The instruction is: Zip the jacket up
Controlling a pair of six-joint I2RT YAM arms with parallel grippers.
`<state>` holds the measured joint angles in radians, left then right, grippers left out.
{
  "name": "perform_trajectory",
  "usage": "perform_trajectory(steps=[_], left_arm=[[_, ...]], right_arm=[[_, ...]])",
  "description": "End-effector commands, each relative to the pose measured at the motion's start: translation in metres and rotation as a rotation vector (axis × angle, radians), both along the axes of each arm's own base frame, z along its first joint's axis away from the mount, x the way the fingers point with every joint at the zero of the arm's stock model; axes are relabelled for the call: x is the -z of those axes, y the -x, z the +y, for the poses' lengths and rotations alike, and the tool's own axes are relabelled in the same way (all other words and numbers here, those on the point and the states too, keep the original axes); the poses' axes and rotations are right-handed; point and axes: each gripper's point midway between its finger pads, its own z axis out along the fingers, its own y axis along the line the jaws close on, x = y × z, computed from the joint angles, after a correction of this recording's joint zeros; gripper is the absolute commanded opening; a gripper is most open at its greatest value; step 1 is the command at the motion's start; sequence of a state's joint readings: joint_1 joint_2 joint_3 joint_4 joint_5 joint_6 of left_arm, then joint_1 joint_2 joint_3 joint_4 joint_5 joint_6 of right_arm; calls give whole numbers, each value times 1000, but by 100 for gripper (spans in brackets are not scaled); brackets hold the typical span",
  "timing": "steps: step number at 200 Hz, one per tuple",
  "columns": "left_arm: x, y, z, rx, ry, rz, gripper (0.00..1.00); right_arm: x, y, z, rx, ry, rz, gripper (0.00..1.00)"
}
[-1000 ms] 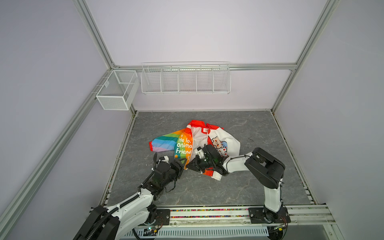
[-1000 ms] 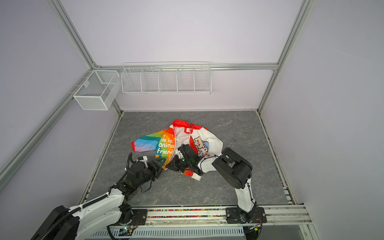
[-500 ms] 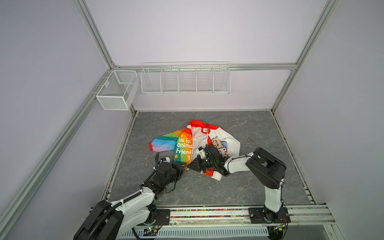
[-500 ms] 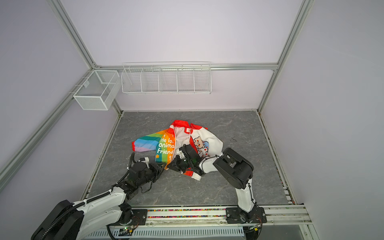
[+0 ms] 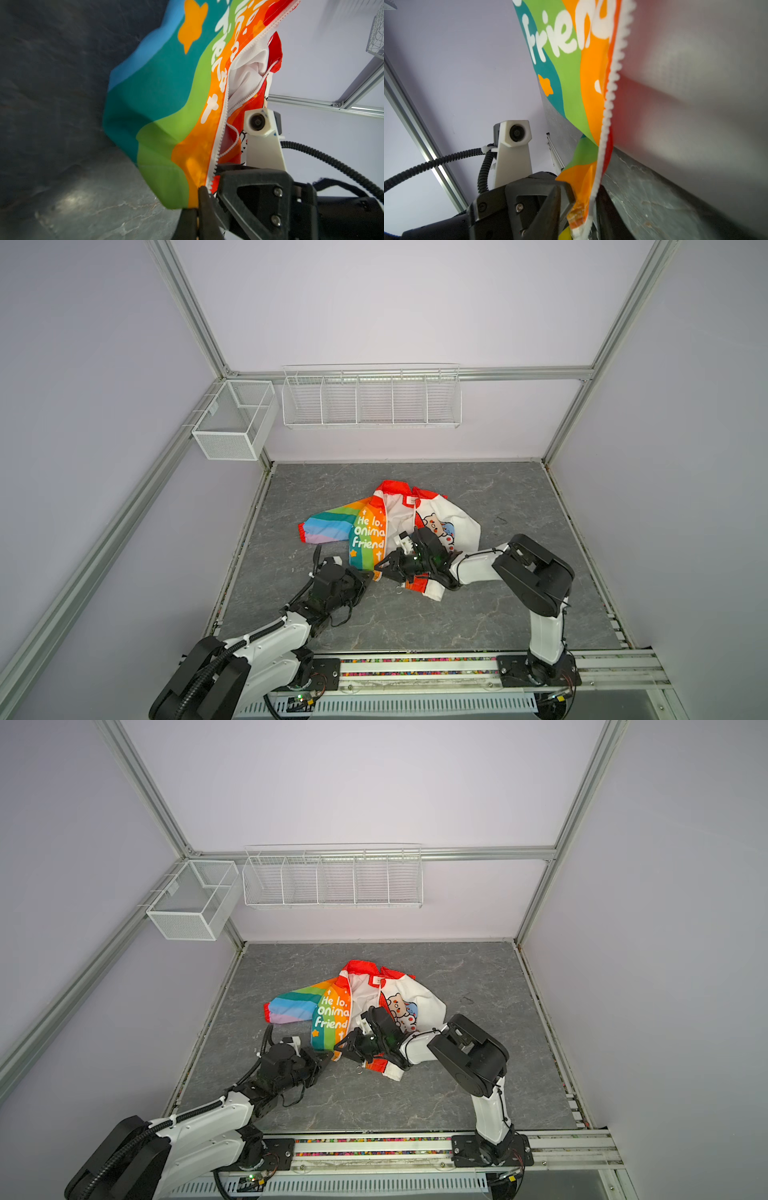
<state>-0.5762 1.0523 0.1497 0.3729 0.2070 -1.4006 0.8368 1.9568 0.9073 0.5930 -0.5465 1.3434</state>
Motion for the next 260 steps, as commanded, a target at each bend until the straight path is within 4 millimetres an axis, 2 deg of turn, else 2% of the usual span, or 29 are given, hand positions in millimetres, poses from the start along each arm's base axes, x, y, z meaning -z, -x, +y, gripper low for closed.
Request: perform_trajectory(steps=[1,22,42,50,68,84,97,121,169,260], left_arm=[[-8,-1,-8,35,14,-10,0],[-8,0,-8,42,17,-12,0],[-9,1,-9,48,20,-17,0],[-10,1,-9,50,22,-22,10],[-12,2,-8,46,38,-36,32],[-16,3,-6,39,54,-52,41],[-19,3,-6,32,66,-63,44],[-25,2,-6,30,72,-77,46],[-20,1,-9,39,82,-63,46],[-25,-9,-11,15,103,-101,31]], right_arm=[[-4,-9,1,19,-8,2,27],[0,-14,2,19,-1,0,21],[3,-16,2,15,6,0,11],[6,-15,2,13,10,2,7],[10,-15,-1,14,14,2,7],[11,-16,-2,15,7,1,7],[12,-16,-2,13,0,-2,7],[10,-16,0,10,-19,-5,7],[7,-16,1,11,-43,-6,7],[10,-12,-3,16,-52,-1,7]])
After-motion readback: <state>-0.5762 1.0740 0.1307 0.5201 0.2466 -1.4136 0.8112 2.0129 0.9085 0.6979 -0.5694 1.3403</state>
